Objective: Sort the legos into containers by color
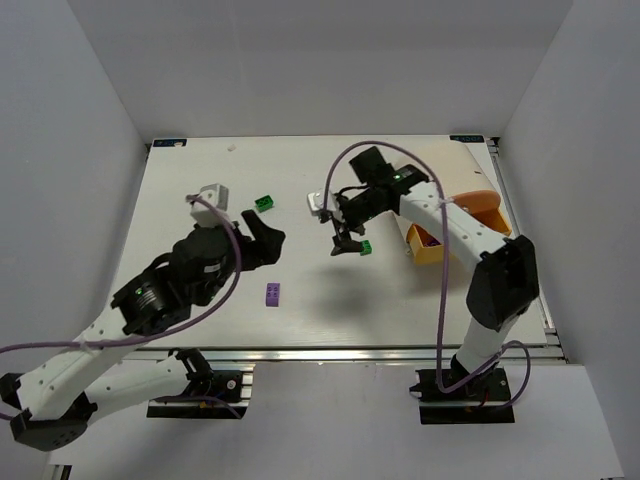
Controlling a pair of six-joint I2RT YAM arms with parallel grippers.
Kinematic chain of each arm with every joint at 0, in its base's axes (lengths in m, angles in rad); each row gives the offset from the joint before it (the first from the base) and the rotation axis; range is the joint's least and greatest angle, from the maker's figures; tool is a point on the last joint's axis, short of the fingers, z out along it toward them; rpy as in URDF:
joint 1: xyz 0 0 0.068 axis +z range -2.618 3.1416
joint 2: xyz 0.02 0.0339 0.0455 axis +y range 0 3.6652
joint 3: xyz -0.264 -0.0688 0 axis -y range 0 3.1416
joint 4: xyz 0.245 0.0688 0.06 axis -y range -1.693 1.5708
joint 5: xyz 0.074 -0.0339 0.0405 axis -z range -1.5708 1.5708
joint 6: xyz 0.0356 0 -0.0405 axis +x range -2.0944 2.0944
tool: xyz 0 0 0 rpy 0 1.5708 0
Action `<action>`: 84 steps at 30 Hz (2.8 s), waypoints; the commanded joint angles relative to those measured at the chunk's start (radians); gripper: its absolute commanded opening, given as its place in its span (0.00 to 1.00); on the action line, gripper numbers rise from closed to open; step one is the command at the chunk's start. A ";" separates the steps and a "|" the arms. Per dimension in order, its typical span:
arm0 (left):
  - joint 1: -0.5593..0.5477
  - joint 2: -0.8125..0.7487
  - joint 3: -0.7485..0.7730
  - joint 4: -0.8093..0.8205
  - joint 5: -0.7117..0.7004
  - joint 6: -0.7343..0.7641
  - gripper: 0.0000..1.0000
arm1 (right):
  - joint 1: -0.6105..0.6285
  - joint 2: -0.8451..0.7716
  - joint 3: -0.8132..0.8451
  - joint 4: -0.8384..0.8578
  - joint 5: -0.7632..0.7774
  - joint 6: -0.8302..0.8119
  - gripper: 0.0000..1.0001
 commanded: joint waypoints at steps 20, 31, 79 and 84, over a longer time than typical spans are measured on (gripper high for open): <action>-0.010 -0.216 0.034 -0.071 -0.057 -0.025 0.89 | 0.409 0.409 0.153 0.243 0.224 -0.380 0.85; -0.010 -0.253 0.016 -0.095 -0.060 -0.042 0.90 | 0.457 0.550 0.321 0.032 0.299 -0.610 0.75; -0.010 -0.270 -0.030 0.158 -0.072 0.100 0.93 | 0.227 -0.023 0.175 0.002 0.354 0.186 0.00; -0.010 -0.218 -0.058 0.244 -0.029 0.133 0.94 | 0.143 -0.236 0.066 -0.015 0.500 0.185 0.00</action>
